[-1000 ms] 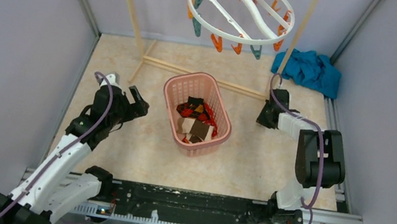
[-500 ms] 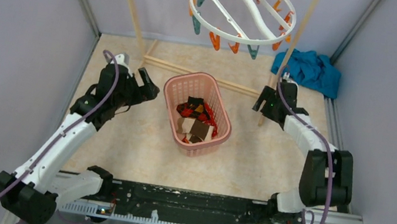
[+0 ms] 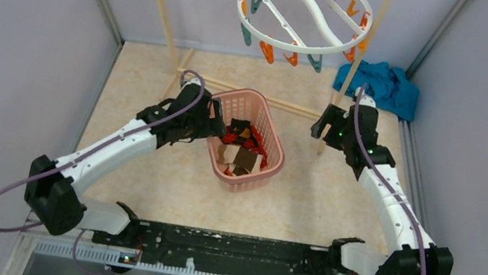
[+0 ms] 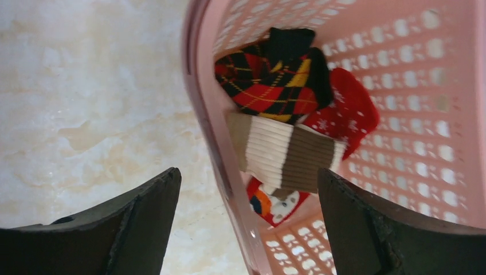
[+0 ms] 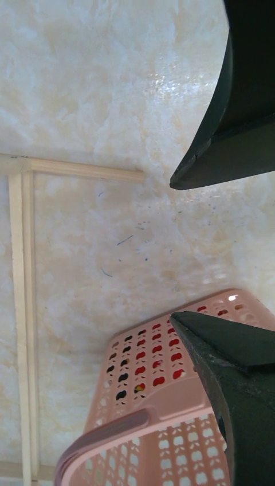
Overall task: Clip the socks to the hanger
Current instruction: Move the bin to the center of the board.
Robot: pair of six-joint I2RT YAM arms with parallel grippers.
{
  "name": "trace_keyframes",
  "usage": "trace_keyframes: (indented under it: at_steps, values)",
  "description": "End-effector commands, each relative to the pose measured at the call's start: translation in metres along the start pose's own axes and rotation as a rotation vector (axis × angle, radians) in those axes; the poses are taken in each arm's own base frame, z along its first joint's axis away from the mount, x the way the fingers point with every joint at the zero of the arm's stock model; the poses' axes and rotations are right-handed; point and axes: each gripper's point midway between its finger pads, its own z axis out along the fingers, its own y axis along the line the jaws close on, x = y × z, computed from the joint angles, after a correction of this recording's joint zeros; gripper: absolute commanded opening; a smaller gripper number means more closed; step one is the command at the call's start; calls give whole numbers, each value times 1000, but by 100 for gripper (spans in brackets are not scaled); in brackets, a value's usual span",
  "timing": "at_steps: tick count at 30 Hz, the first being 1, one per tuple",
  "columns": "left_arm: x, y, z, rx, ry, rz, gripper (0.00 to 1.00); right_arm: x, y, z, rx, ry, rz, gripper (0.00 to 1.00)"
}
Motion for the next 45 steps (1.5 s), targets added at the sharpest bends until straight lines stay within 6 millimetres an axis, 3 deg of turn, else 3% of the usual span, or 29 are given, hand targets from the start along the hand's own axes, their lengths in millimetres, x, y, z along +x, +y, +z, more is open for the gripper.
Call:
trace_keyframes:
  at_steps: [1, 3, 6, 8, 10, 14, 21, 27, 33, 37, 38, 41, 42, 43, 45]
  values:
    - [12, 35, 11, -198, 0, -50, 92, -11, 13, -31, -61, -46, -38, 78]
    - [24, 41, 18, -211, 21, -63, 79, -12, 14, -38, -71, -53, -43, 78]
    - [35, 39, 26, -185, 47, -81, 39, -10, 18, -45, -96, -54, -42, 78]
    - [34, 35, 23, -165, 47, -75, 17, -8, 19, -49, -110, -54, -41, 78]
    - [25, 35, 15, -162, 24, -67, 2, -5, 25, -51, -136, -46, -52, 78]
    - [-6, 47, -17, -198, -95, -51, 0, 5, 41, -53, -160, -13, -111, 78]
    - [-37, 96, -65, -364, -160, -16, 0, 21, 66, -39, -207, 27, -127, 78]
    - [-17, 157, -77, -460, -89, -97, 0, 37, 94, -29, -247, 63, -176, 78]
    - [7, 189, -100, -542, -127, -200, 0, 61, 116, -16, -285, 120, -211, 78]
    - [13, 203, -107, -608, -180, -293, 0, 65, 118, -4, -267, 118, -203, 78]
    - [15, 206, -108, -614, -194, -312, 8, 67, 117, 0, -256, 122, -203, 78]
    - [22, 211, -105, -613, -233, -384, 66, 68, 109, 8, -208, 127, -211, 78]
    - [22, 210, -104, -598, -247, -398, 80, 69, 107, 8, -198, 129, -213, 78]
    - [22, 209, -103, -585, -259, -409, 91, 70, 107, 9, -196, 133, -216, 78]
    - [19, 207, -104, -571, -273, -417, 98, 70, 105, 9, -190, 132, -217, 78]
